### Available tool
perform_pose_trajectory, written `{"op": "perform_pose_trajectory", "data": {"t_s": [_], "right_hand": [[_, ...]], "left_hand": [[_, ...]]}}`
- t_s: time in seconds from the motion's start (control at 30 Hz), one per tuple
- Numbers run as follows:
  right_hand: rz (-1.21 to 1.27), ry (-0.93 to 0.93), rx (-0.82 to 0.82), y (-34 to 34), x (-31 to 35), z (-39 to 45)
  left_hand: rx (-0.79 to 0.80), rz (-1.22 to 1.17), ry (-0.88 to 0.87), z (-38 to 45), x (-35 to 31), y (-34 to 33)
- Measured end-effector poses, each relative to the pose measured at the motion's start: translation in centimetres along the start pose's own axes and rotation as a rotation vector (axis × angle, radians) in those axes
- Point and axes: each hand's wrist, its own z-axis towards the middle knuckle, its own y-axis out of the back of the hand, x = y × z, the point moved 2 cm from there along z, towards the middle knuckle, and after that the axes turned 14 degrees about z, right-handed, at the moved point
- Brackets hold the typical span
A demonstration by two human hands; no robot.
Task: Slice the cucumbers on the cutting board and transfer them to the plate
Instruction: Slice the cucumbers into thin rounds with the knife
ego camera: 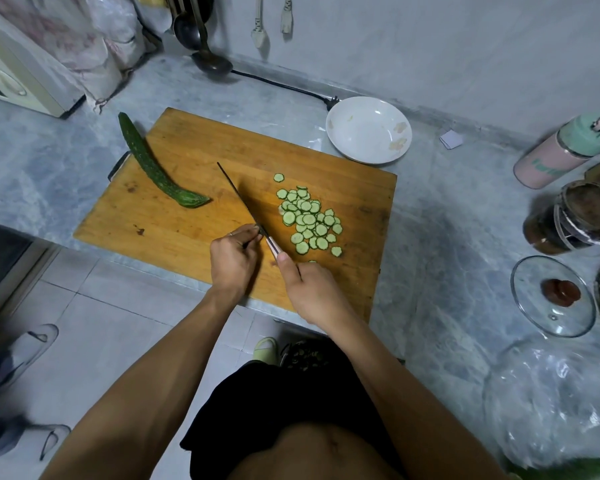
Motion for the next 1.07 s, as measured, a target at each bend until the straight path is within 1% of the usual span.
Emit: {"op": "perform_pose_trajectory", "data": {"t_s": [0.1, 0.2, 0.27, 0.33, 0.4, 0.5, 0.6, 0.83, 1.07], "right_hand": [[0.014, -0.004, -0.023, -0.5, -0.2, 1.4], [0.052, -0.018, -0.048, -0.8, -0.3, 1.6], [0.167, -0.072, -0.057, -0.3, -0.3, 1.5], [0.301, -0.167, -0.055, 0.4, -0.4, 1.3], [0.363, -0.217, -0.057, 1.3, -0.6, 1.0], [0.323, -0.185, -0.041, 1.9, -0.6, 0.8], [0.256, -0.119, -0.035, 1.8, -0.5, 0.6], [0.096, -0.004, -0.038, 1.2, -0.8, -1.1], [0.031, 0.033, -0.023, 1.4, -0.3, -2.1]], "left_hand": [[0.017, 0.019, -0.011, 0.0, -0.2, 0.0], [0.011, 0.016, 0.018, -0.1, -0.2, 0.0], [-0.001, 0.013, 0.030, -0.2, -0.1, 0.0], [-0.006, 0.017, 0.026, -0.3, -0.2, 0.1], [0.004, 0.033, 0.015, -0.3, -0.2, 0.2], [0.025, 0.058, -0.007, -0.3, -0.2, 0.7], [0.007, 0.082, -0.028, -0.2, -0.1, 1.0], [0.030, 0.196, 0.008, -0.3, -0.8, 0.9], [0.064, 0.247, 0.042, -0.3, -1.3, 1.0]]}}
